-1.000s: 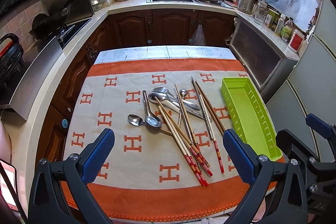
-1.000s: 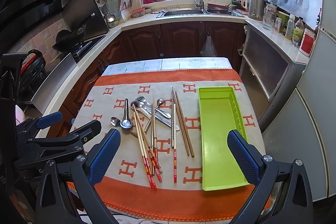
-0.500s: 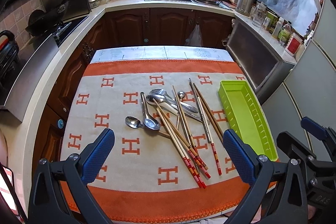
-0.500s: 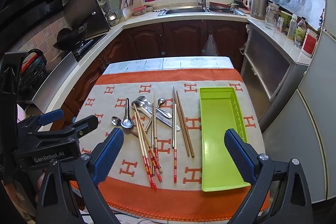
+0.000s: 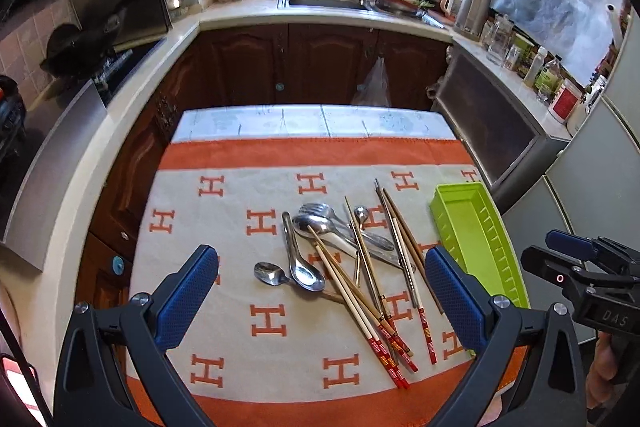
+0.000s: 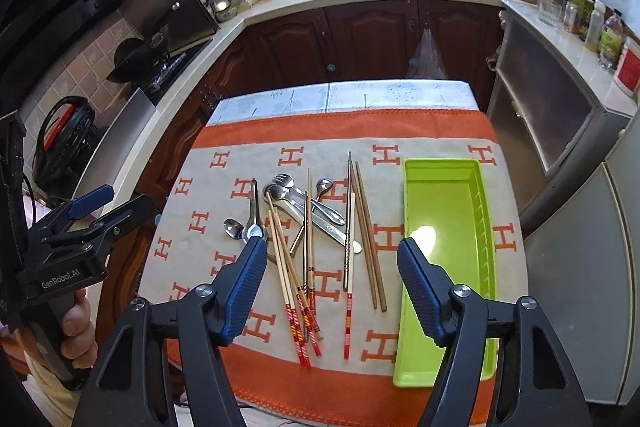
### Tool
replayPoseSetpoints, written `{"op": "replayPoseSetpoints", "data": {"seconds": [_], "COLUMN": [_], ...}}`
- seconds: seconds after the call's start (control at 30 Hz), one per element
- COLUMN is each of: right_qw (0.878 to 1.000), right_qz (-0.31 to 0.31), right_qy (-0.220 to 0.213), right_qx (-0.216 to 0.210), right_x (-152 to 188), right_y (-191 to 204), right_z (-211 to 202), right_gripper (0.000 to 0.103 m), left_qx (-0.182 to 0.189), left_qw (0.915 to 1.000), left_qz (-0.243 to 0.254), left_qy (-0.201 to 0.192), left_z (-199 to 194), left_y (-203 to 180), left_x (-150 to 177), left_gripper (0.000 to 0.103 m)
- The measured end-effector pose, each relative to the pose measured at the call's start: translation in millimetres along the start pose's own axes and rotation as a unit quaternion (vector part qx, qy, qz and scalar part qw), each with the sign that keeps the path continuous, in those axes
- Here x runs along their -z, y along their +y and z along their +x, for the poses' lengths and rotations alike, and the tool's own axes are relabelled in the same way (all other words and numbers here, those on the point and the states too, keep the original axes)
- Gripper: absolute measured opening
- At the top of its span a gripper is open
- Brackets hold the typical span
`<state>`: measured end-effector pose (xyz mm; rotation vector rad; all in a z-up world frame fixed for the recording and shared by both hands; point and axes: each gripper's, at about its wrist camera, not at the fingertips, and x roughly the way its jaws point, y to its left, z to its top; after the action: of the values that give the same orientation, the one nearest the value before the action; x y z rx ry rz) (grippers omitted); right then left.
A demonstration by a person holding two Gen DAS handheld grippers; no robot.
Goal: Organize utensils
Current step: 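Grasp a brown wooden chopstick with the right tool while the left tool approaches a red-tipped chopstick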
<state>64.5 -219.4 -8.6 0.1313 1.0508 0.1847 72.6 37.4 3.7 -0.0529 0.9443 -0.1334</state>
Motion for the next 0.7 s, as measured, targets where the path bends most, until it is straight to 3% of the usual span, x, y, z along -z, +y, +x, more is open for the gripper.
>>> {"op": "replayPoseSetpoints", "data": {"seconds": [0.13,0.3,0.43,0.53,0.7], "right_qw": [0.998,0.994,0.988,0.983,0.976], "right_qz": [-0.001,0.003,0.002,0.0,0.001], "right_qy": [0.054,0.112,0.152,0.177,0.205], "right_qx": [-0.012,0.005,0.036,0.047,0.071], "right_x": [-13,-19,-19,-22,-21], "right_y": [-2,-6,-17,-25,-36], "right_z": [45,116,178,213,253], "right_gripper": [0.052,0.038,0.025,0.018,0.016], "left_qx": [0.024,0.013,0.012,0.019,0.022], "left_qw": [0.9978,0.9926,0.9861,0.9813,0.9767], "left_qz": [-0.035,-0.055,-0.066,-0.073,-0.077], "left_qy": [0.051,0.107,0.152,0.177,0.199], "left_z": [42,97,136,156,171], "left_y": [15,23,25,25,24], "left_x": [-2,16,34,47,57], "left_gripper": [0.102,0.1,0.09,0.076,0.066]}}
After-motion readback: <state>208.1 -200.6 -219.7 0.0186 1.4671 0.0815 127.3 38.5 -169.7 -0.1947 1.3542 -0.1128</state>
